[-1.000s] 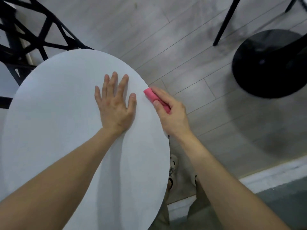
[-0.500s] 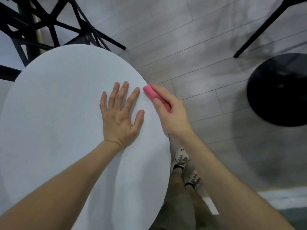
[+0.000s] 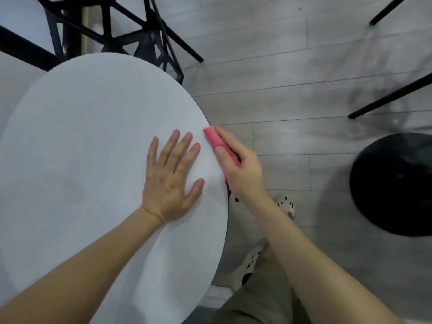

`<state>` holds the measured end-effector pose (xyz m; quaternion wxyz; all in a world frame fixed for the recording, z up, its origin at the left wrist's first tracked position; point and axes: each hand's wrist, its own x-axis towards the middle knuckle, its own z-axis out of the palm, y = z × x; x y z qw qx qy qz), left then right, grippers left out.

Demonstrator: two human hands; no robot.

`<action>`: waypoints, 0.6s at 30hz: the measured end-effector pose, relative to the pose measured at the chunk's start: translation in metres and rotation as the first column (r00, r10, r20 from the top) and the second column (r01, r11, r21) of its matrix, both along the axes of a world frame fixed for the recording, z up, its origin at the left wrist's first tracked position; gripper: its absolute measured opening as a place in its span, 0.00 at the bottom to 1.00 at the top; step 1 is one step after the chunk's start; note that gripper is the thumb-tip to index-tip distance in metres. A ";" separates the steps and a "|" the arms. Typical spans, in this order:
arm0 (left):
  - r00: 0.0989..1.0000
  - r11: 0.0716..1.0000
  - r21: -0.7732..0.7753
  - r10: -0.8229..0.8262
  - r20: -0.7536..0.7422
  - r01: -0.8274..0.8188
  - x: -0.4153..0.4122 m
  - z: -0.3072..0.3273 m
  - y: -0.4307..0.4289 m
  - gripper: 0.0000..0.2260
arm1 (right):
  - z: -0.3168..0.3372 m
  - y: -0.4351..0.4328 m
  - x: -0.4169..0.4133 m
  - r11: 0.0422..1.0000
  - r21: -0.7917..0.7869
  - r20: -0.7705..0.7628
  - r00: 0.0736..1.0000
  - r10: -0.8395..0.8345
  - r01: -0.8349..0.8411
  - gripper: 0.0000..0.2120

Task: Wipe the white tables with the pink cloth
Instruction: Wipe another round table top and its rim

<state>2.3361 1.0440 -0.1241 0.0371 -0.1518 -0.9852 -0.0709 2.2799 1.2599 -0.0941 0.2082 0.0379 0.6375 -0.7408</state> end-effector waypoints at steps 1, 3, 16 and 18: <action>1.000 1.000 0.001 -0.002 0.003 0.002 0.002 -0.001 0.000 0.33 | 0.004 0.011 0.024 1.000 0.002 -0.011 1.000 0.003 -0.003 0.21; 1.000 1.000 0.006 -0.010 0.002 0.010 0.000 0.000 0.001 0.33 | 0.008 0.018 0.037 0.998 0.049 -0.039 0.999 0.033 -0.031 0.22; 0.999 0.996 0.084 0.034 0.017 -0.035 0.004 0.006 0.011 0.34 | 0.010 -0.019 -0.032 0.988 0.127 -0.082 0.992 0.101 -0.090 0.21; 0.997 0.994 0.081 0.075 0.013 -0.076 0.004 0.009 0.011 0.35 | 0.011 -0.010 -0.016 0.987 0.148 -0.103 0.991 0.085 -0.069 0.21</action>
